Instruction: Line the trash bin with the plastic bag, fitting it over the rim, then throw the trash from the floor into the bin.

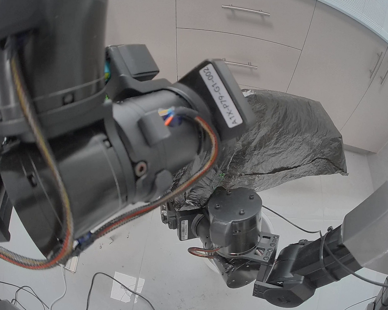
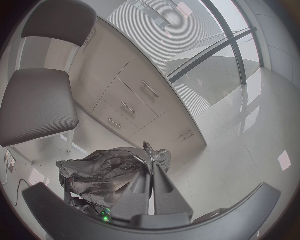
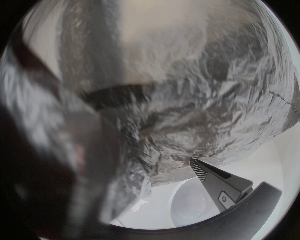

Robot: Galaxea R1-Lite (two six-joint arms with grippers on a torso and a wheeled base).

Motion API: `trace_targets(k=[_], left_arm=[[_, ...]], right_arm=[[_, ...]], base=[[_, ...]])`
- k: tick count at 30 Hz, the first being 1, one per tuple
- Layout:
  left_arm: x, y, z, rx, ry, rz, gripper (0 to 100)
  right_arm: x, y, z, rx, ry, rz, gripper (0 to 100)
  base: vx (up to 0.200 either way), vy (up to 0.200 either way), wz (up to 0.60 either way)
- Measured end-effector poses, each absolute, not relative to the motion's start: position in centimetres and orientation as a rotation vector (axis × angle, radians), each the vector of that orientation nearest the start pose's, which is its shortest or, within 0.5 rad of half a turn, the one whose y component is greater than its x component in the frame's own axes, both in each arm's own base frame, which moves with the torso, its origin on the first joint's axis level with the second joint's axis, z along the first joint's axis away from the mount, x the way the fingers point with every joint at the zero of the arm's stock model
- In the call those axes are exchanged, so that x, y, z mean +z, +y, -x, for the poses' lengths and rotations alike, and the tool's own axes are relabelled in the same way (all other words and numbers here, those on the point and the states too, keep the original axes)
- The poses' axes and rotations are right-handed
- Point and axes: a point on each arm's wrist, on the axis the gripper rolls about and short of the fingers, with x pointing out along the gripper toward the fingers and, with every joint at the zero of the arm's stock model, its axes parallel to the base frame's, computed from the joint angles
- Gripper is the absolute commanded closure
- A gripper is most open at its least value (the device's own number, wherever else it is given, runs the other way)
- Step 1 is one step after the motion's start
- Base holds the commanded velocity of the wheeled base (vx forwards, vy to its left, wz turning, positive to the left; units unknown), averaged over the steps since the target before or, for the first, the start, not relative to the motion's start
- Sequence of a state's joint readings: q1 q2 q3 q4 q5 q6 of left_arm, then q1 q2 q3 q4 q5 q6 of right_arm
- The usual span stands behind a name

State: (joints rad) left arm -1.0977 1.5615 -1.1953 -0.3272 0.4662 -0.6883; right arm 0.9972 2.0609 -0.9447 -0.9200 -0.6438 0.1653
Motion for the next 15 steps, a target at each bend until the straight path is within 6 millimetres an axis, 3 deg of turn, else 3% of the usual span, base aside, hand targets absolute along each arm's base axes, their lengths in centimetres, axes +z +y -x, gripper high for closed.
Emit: trace_targets(k=[13, 14, 15], left_arm=[[30.6, -24.8, -14.0, -0.592, 0.239, 0.642, 100], [30.6, -24.8, -14.0, -0.592, 0.238, 0.641, 100], [30.6, -24.8, -14.0, -0.593, 0.239, 0.641, 100]], right_arm=[[9.3, 32.4, -22.6, 0.238, 0.161, 0.112, 0], [9.3, 32.4, -22.6, 0.233, 0.159, 0.115, 100], [9.2, 32.5, -22.6, 0.225, 0.157, 0.119, 100]], base=[[0.0, 0.0, 0.0], [0.0, 0.0, 0.0], [0.0, 0.0, 0.0]])
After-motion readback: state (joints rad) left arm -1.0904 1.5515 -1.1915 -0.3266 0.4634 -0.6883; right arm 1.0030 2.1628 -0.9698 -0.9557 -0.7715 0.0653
